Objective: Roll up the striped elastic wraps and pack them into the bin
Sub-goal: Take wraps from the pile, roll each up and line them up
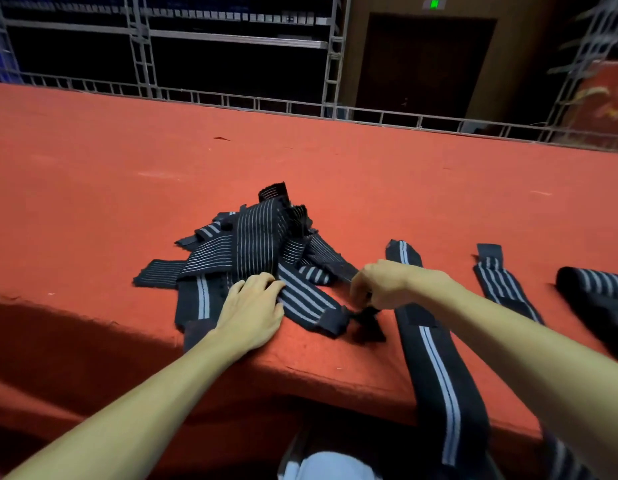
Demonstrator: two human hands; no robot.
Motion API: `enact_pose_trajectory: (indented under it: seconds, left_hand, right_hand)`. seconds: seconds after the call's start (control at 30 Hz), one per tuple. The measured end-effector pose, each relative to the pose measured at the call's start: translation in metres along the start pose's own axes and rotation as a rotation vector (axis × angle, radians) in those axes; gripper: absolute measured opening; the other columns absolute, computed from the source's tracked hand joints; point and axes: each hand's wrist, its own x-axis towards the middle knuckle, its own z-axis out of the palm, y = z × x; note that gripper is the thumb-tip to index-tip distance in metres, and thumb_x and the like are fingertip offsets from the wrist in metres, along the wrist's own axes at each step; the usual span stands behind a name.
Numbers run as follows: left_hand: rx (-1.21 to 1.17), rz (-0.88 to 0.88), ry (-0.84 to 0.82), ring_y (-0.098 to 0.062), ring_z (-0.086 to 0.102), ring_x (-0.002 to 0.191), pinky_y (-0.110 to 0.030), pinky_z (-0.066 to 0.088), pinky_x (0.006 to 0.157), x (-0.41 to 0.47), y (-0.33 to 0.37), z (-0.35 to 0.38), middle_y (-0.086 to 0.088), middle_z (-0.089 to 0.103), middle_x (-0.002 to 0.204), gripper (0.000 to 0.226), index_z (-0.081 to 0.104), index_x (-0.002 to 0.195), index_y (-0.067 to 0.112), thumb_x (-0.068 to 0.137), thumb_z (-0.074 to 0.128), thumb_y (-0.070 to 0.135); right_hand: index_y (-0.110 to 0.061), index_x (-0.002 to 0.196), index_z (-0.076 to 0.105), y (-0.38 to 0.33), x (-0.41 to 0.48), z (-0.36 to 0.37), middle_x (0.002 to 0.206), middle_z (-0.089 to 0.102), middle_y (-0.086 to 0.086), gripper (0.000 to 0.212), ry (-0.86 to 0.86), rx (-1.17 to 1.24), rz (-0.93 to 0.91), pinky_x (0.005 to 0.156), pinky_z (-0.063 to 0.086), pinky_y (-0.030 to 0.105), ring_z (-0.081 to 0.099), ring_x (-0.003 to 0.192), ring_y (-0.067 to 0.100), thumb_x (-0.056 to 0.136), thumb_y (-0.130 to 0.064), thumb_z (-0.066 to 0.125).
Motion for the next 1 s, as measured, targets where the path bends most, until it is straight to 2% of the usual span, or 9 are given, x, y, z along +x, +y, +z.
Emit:
enact_pose_trajectory:
  seconds: [0.13,0.23,0.33,0.43,0.53,0.67,0.77,0.87,1.0]
  left_hand:
    - [-0.111,0.168,0.034,-0.015,0.040,0.128,-0.036,0.023,0.110,0.005,0.024,-0.002,0.007,0.048,0.134,0.046,0.052,0.132,0.028,0.092,0.038,0.042]
    - [-0.222,0.258,-0.187,-0.011,0.043,0.123,-0.035,0.030,0.107,0.007,0.046,-0.004,0.012,0.050,0.131,0.057,0.053,0.131,0.033,0.086,0.043,0.066]
    - [-0.107,0.279,-0.204,-0.012,0.045,0.119,-0.035,0.036,0.101,0.004,0.051,-0.002,0.013,0.053,0.127,0.054,0.052,0.130,0.034,0.085,0.049,0.065]
    - [-0.267,0.207,-0.047,-0.017,0.059,0.094,-0.036,0.046,0.082,0.003,0.045,-0.007,0.007,0.066,0.092,0.028,0.064,0.095,0.025,0.095,0.047,0.048]
    - [-0.588,-0.064,0.137,-0.011,0.037,0.052,-0.032,0.029,0.057,0.009,0.032,-0.022,0.005,0.035,0.052,0.047,0.034,0.055,0.019,0.098,0.050,0.029]
    - [-0.830,-0.388,0.284,-0.013,0.037,0.058,-0.028,0.028,0.055,0.022,0.005,-0.047,-0.004,0.040,0.061,0.048,0.044,0.061,0.003,0.099,0.046,0.032]
    - [-0.976,-0.366,0.253,-0.015,0.052,0.070,-0.038,0.047,0.070,0.029,0.002,-0.058,-0.008,0.059,0.075,0.051,0.062,0.083,-0.008,0.097,0.048,0.039]
    - [-1.119,-0.265,0.259,-0.012,0.057,0.072,-0.033,0.048,0.072,0.032,0.018,-0.074,-0.005,0.065,0.078,0.047,0.068,0.085,-0.004,0.097,0.050,0.038]
    - [-1.248,-0.251,0.283,0.002,0.066,0.082,-0.008,0.047,0.074,0.025,0.030,-0.082,0.010,0.072,0.087,0.046,0.072,0.093,0.020,0.102,0.033,0.041]
  right_hand:
    - [-0.025,0.085,0.073,0.025,-0.003,-0.001,0.094,0.074,-0.001,0.039,0.154,0.208,0.061,0.083,0.055,0.029,0.068,0.091,0.015,0.075,0.002,0.047]
    - [-0.018,0.084,0.069,0.034,0.003,0.007,0.093,0.073,0.009,0.012,0.266,0.457,0.106,0.074,0.060,0.033,0.071,0.082,0.022,0.088,-0.022,0.059]
    - [-0.010,0.091,0.071,0.034,0.008,0.010,0.093,0.072,0.010,0.022,0.335,0.731,0.104,0.073,0.060,0.030,0.071,0.077,0.020,0.086,-0.031,0.069]
    - [-0.016,0.090,0.071,0.027,0.011,0.006,0.089,0.073,0.005,0.007,0.424,0.626,0.087,0.065,0.050,0.016,0.069,0.075,0.013,0.084,-0.016,0.068]
    - [-0.017,0.093,0.072,0.018,0.020,0.007,0.091,0.074,0.008,0.014,0.363,0.618,0.069,0.077,0.058,0.032,0.071,0.084,0.020,0.089,-0.014,0.059]
    - [-0.014,0.114,0.066,0.001,0.027,0.009,0.112,0.070,0.003,0.024,0.286,0.580,-0.076,0.091,0.052,0.032,0.066,0.095,0.012,0.092,-0.019,0.059]
    - [-0.014,0.127,0.057,-0.016,0.033,0.007,0.125,0.064,0.002,0.046,0.276,0.737,-0.233,0.101,0.047,0.033,0.060,0.113,0.013,0.085,-0.028,0.071]
    - [-0.015,0.119,0.062,-0.032,0.038,0.004,0.116,0.069,-0.001,0.043,0.355,0.799,-0.349,0.097,0.050,0.038,0.064,0.111,0.019,0.081,-0.030,0.075]
    - [-0.015,0.097,0.071,-0.032,0.033,-0.004,0.086,0.072,-0.009,0.013,0.538,0.838,-0.297,0.074,0.051,0.033,0.066,0.078,0.006,0.088,-0.021,0.065]
